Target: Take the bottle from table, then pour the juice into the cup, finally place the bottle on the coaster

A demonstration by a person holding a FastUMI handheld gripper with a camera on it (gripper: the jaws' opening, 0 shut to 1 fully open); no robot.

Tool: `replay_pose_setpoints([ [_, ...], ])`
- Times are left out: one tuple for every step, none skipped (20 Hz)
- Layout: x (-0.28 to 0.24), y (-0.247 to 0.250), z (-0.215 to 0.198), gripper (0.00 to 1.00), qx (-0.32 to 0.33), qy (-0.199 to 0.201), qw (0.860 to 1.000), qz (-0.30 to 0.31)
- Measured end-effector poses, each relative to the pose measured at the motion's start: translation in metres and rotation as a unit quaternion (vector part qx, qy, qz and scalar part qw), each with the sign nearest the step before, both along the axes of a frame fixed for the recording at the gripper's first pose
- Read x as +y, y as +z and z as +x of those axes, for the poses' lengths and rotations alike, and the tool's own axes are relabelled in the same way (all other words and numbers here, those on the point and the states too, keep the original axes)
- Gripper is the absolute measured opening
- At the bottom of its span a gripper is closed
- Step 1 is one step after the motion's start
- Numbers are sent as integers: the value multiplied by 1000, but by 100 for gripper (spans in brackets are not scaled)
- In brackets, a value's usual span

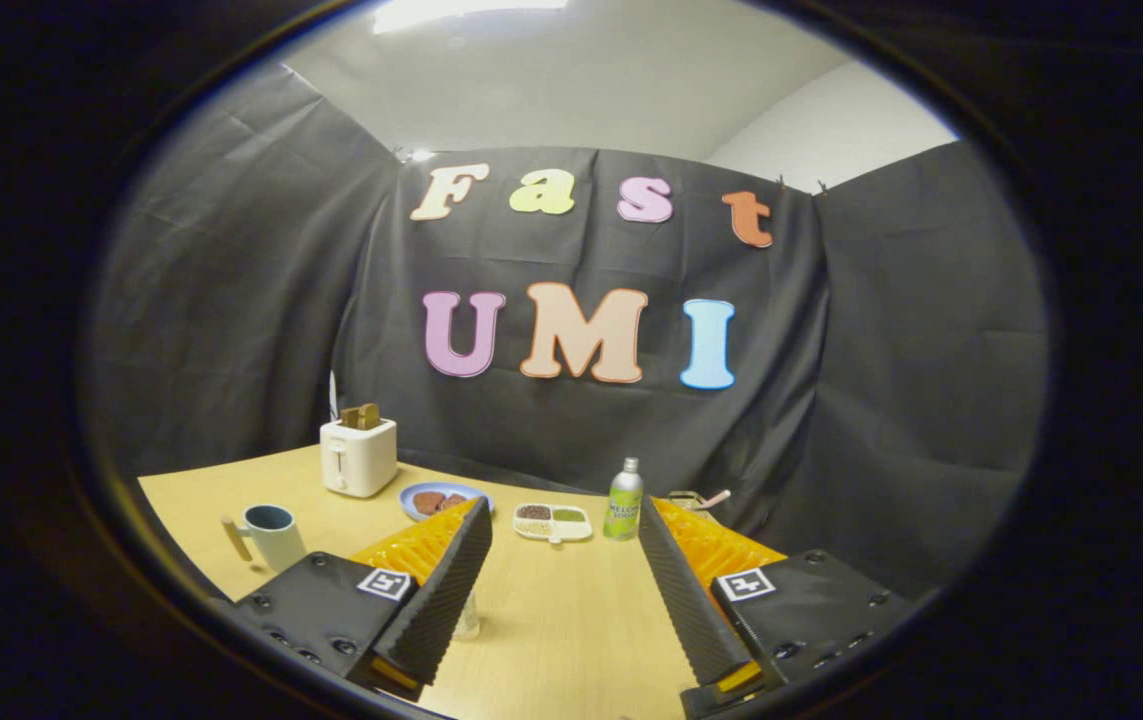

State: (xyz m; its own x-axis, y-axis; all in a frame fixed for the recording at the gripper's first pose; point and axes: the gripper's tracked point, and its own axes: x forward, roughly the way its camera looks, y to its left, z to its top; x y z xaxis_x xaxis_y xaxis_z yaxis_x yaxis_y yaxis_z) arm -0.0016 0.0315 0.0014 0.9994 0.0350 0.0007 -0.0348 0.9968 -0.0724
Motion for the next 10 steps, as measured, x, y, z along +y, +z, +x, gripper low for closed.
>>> replay_pose_setpoints([
  [3,1,1,94,0,3,1000,1],
  [8,0,2,94,-1,7,1000,3],
  [14,0,3,94,-1,13,1000,6],
  [18,-1,5,94,-1,17,1000,8],
  [22,-1,7,94,0,22,1000,11],
  [27,-4,9,94,1,27,1000,12],
  [29,-4,11,94,1,29,999,14],
  [32,-5,13,94,1,32,999,15],
  [34,-5,15,94,1,34,999,16],
  [36,-6,16,94,2,35,999,19],
])
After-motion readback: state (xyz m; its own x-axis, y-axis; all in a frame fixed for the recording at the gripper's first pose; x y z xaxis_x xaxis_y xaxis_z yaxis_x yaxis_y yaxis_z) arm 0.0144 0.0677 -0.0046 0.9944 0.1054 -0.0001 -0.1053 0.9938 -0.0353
